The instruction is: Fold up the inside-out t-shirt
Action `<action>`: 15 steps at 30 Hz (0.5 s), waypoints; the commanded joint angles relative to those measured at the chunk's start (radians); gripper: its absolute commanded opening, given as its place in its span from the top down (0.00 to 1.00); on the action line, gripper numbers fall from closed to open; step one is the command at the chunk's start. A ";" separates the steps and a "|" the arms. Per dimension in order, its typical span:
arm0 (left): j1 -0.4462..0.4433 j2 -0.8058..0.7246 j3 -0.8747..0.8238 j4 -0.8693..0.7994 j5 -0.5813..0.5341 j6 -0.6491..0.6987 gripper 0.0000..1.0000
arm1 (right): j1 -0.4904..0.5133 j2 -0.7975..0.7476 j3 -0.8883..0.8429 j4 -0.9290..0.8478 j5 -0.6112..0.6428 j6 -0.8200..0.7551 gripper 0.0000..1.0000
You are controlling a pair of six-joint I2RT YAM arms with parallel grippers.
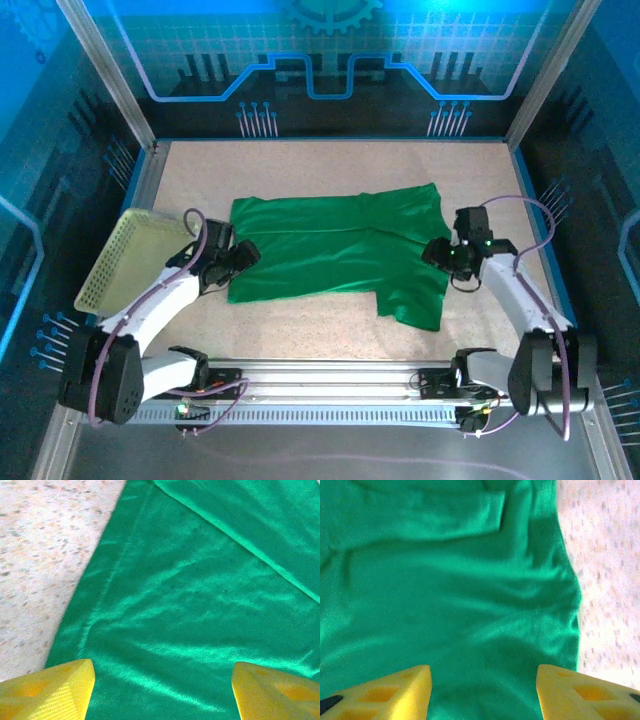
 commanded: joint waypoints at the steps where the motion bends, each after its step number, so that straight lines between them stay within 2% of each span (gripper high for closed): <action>1: -0.002 -0.053 -0.051 -0.142 -0.123 -0.053 0.27 | 0.028 -0.071 -0.077 -0.157 0.086 0.056 0.41; 4: -0.001 -0.066 -0.065 -0.180 -0.158 -0.089 0.27 | 0.041 -0.133 -0.117 -0.188 0.119 0.091 0.42; 7: 0.000 -0.048 -0.072 -0.180 -0.129 -0.102 0.27 | 0.048 -0.165 -0.139 -0.200 0.123 0.102 0.42; 15: -0.007 0.019 -0.106 -0.148 -0.044 -0.128 0.38 | 0.068 -0.187 -0.167 -0.208 0.151 0.132 0.41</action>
